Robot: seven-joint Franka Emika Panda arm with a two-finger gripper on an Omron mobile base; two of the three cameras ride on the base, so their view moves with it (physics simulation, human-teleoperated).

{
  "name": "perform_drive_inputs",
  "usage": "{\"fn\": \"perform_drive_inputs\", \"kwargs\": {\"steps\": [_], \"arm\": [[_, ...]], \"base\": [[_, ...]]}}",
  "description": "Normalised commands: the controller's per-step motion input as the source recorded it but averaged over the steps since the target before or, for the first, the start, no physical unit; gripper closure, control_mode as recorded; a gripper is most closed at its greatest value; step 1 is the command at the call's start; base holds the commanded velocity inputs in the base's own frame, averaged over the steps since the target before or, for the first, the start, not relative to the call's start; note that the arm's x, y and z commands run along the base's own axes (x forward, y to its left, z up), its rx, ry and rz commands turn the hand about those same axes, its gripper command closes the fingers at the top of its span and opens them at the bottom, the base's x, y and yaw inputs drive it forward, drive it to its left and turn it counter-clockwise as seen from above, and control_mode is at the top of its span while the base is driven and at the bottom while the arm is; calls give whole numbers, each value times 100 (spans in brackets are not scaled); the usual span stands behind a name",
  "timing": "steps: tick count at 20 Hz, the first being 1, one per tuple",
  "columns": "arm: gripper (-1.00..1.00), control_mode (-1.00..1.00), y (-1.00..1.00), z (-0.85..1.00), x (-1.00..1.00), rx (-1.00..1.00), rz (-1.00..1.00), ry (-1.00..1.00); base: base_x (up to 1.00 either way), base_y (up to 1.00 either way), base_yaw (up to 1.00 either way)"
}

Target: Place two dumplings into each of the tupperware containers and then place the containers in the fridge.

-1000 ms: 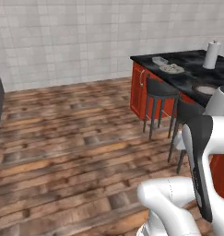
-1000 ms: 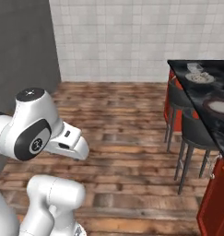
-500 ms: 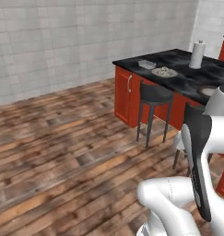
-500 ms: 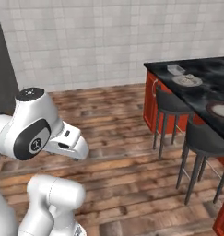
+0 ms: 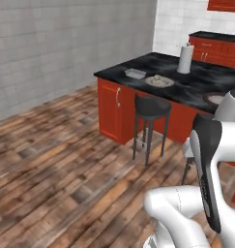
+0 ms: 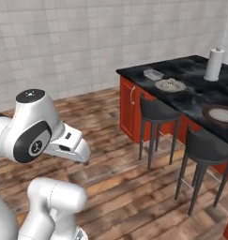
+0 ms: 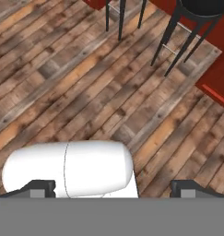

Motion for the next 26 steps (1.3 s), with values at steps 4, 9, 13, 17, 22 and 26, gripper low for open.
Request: {"fn": "perform_drive_inputs", "kwargs": {"steps": [4,9,13,17,22,26], "arm": [[-100,100,0,0,0,0,0,0],[-100,100,0,0,0,0,0,0],[-100,100,0,0,0,0,0,0],[-100,100,0,0,0,0,0,0],[-100,100,0,0,0,0,0,0],[-100,100,0,0,0,0,0,0]], "base": [[100,100,-47],[100,100,-48],[100,100,-48],[100,100,-48],[100,100,-48],[100,94,-44]]}}
